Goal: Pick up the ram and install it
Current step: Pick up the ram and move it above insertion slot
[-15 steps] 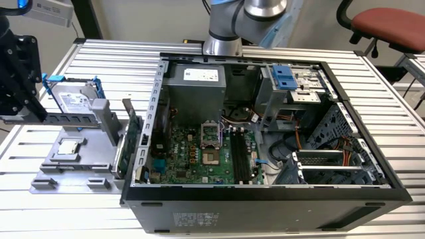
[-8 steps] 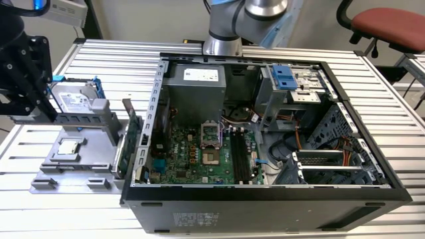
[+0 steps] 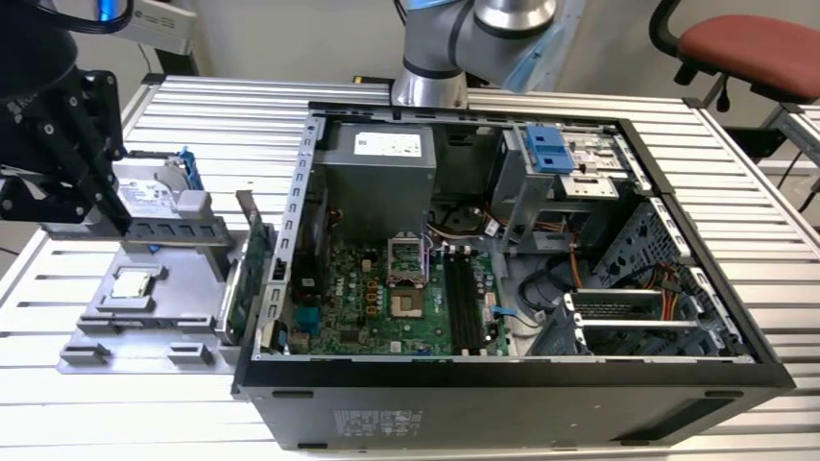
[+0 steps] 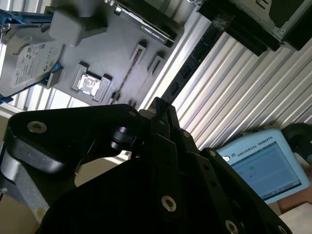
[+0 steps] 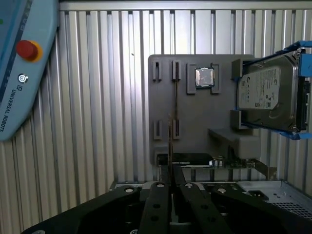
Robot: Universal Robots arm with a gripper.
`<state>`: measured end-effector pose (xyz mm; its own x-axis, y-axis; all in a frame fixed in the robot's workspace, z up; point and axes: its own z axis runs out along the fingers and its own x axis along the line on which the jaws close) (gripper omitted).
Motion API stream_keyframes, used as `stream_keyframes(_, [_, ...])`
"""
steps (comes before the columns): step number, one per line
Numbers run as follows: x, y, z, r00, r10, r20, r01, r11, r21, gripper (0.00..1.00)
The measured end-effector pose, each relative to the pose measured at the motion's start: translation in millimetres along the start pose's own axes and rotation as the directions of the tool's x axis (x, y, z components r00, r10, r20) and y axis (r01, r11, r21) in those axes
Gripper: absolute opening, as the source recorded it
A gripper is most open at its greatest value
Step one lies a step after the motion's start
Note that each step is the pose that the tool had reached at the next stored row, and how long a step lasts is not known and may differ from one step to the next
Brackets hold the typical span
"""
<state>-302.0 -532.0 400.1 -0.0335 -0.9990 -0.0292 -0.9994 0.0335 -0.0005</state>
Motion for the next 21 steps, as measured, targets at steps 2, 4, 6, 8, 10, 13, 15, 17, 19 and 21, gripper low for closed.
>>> stream_keyframes(2, [-0.1, -3.6, 0.0, 1.0000, 0.000, 0.0000, 0.000, 1.0000, -0.0001, 0.00])
stream_keyframes(4, [-0.2, -7.1, 0.0, 1.0000, 0.000, 0.0000, 0.000, 1.0000, -0.0002, 0.00])
stream_keyframes(6, [-0.4, -10.5, 0.0, 1.0000, 0.000, 0.0000, 0.000, 1.0000, -0.0003, 0.00])
stream_keyframes(8, [-0.5, -13.9, 0.0, 1.0000, 0.000, 0.0000, 0.000, 1.0000, -0.0003, 0.00])
stream_keyframes(10, [-0.6, -17.4, 0.0, 1.0000, 0.000, 0.0000, 0.000, 1.0000, -0.0004, 0.00])
stream_keyframes(13, [-0.8, -22.6, 0.0, 1.0000, 0.000, -0.0001, 0.000, 1.0000, -0.0004, 0.00])
stream_keyframes(15, [-0.9, -26.1, 0.0, 1.0000, 0.000, 0.0001, 0.000, 1.0000, -0.0004, 0.00])
stream_keyframes(17, [-1.0, -29.4, 0.0, 1.0000, 0.000, 0.0000, 0.000, 1.0000, -0.0005, 0.00])
stream_keyframes(19, [-1.1, -32.8, 0.0, 1.0000, 0.000, 0.0000, 0.000, 1.0000, -0.0005, 0.00])
stream_keyframes(21, [-1.2, -36.2, 0.0, 1.0000, 0.000, 0.0000, 0.000, 1.0000, -0.0005, 0.00])
